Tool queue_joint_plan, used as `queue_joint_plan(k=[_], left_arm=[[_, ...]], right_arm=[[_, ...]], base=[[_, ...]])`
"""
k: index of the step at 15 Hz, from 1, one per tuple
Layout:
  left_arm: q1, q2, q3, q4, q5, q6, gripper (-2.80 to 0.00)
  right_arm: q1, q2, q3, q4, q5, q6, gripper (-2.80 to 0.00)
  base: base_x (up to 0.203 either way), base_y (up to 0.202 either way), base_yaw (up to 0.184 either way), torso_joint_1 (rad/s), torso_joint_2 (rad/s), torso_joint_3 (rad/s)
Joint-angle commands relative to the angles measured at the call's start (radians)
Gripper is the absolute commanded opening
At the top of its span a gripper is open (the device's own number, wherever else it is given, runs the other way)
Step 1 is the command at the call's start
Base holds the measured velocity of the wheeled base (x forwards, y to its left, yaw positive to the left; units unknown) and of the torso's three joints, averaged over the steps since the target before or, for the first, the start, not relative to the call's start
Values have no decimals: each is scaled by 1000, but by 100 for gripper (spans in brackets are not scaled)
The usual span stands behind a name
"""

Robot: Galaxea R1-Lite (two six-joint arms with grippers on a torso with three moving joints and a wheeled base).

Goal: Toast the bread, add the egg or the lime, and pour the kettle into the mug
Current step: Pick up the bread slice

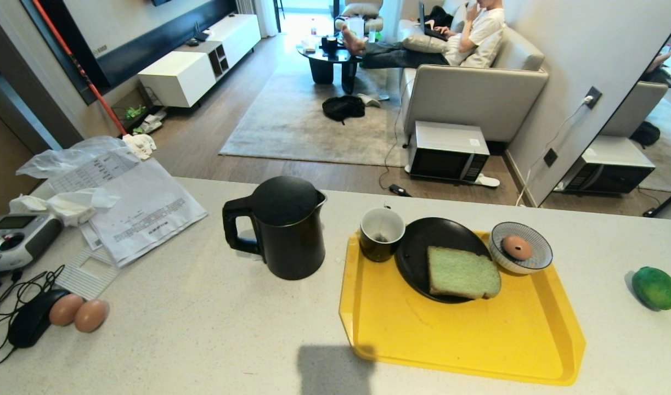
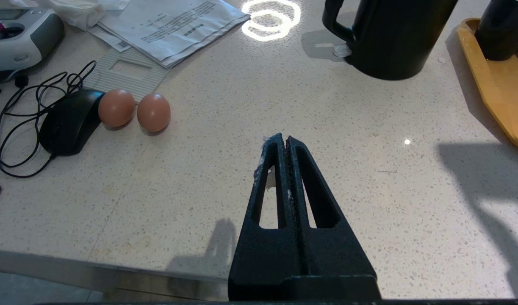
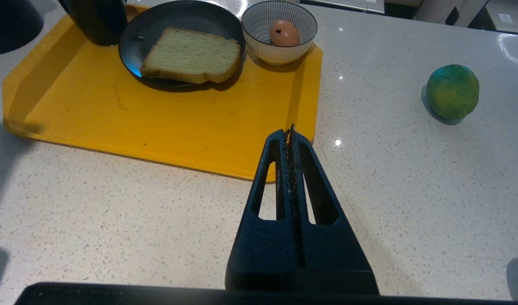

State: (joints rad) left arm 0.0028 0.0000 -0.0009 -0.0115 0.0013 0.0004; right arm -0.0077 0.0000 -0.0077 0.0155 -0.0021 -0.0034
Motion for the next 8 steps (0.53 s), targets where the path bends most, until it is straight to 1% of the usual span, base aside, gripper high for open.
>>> queue_joint_plan(k=[1, 8], left_arm=[[0, 0, 0, -1, 0, 0, -280], [0, 0, -1, -1, 0, 0, -280]], right_arm=[[0, 0, 0, 0, -1, 2, -280], [0, 0, 0, 2, 1, 0, -280]], base=[[0, 0, 0, 0, 0, 0], [0, 0, 0, 0, 0, 0]])
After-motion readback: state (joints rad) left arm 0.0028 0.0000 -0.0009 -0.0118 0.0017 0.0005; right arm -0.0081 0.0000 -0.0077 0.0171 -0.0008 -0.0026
